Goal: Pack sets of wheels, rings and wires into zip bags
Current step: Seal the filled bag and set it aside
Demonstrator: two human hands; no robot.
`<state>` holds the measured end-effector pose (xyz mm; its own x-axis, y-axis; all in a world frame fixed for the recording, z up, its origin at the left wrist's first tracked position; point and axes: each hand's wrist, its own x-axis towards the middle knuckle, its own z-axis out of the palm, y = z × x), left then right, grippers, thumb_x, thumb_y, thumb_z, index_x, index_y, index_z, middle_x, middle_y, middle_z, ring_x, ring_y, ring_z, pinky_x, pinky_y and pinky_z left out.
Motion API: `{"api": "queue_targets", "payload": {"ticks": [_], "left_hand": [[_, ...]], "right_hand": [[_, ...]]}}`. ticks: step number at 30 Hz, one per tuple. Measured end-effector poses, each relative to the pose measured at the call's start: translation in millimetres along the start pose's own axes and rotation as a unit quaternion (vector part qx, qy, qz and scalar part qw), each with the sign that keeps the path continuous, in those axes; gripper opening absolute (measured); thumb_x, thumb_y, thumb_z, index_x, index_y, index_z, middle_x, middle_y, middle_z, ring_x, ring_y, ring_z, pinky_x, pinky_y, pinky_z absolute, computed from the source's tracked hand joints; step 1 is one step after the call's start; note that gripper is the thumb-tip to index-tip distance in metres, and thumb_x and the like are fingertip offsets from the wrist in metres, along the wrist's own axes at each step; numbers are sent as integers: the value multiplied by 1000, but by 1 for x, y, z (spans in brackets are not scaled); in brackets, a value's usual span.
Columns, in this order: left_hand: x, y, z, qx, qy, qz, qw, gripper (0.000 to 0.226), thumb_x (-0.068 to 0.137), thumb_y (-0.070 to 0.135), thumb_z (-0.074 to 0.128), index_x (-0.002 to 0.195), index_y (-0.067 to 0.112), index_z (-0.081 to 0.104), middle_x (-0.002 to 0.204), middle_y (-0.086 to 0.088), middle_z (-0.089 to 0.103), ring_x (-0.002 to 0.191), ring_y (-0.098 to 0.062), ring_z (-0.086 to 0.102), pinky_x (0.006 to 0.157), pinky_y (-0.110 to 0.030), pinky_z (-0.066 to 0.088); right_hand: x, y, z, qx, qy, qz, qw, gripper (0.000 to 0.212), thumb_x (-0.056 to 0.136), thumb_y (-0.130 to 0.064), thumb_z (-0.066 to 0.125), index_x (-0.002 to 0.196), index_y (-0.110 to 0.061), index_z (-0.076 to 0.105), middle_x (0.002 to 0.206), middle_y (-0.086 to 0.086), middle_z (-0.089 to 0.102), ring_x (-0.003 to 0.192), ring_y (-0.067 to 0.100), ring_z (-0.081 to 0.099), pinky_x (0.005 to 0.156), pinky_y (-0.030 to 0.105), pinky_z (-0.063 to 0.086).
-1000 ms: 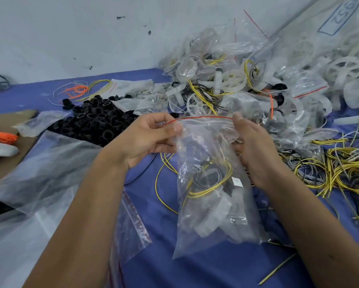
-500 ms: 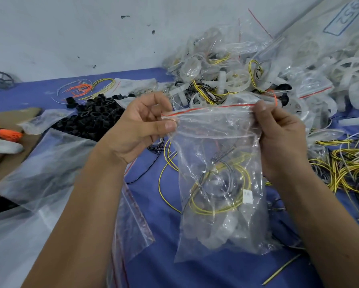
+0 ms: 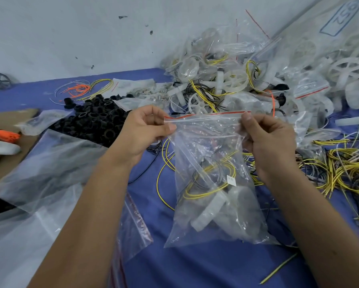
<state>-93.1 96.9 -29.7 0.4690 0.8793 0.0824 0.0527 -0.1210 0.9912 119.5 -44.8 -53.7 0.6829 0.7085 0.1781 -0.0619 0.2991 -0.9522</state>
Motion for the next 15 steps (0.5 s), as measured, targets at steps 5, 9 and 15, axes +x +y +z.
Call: {"api": "queue_targets", "payload": {"ticks": [5, 9, 15], "left_hand": [[4, -8, 14, 116, 104, 46, 987, 27, 81, -4, 79, 84, 17, 64, 77, -6, 67, 65, -16, 61, 66, -26, 53], [2, -10, 31, 188, 107, 57, 975, 22, 86, 4, 76, 100, 14, 63, 90, -2, 68, 74, -11, 62, 74, -24, 53], [-5, 1, 44, 62, 30, 24, 997, 27, 89, -1, 66, 113, 13, 65, 107, -4, 67, 96, -16, 63, 82, -24, 50]], "right_hand": [[-3, -2, 6, -5, -12, -31, 999, 20, 97, -11, 68, 77, -12, 73, 66, 5, 68, 55, 17, 62, 52, 30, 57], [-10, -5, 9, -80, -11, -114, 990, 12, 95, -15, 72, 83, -13, 77, 73, 7, 74, 63, 25, 68, 60, 47, 60], [-18, -10, 15, -87, -31, -168, 981, 8, 94, -13, 73, 90, -7, 77, 76, 10, 74, 67, 25, 68, 63, 53, 58]]}}
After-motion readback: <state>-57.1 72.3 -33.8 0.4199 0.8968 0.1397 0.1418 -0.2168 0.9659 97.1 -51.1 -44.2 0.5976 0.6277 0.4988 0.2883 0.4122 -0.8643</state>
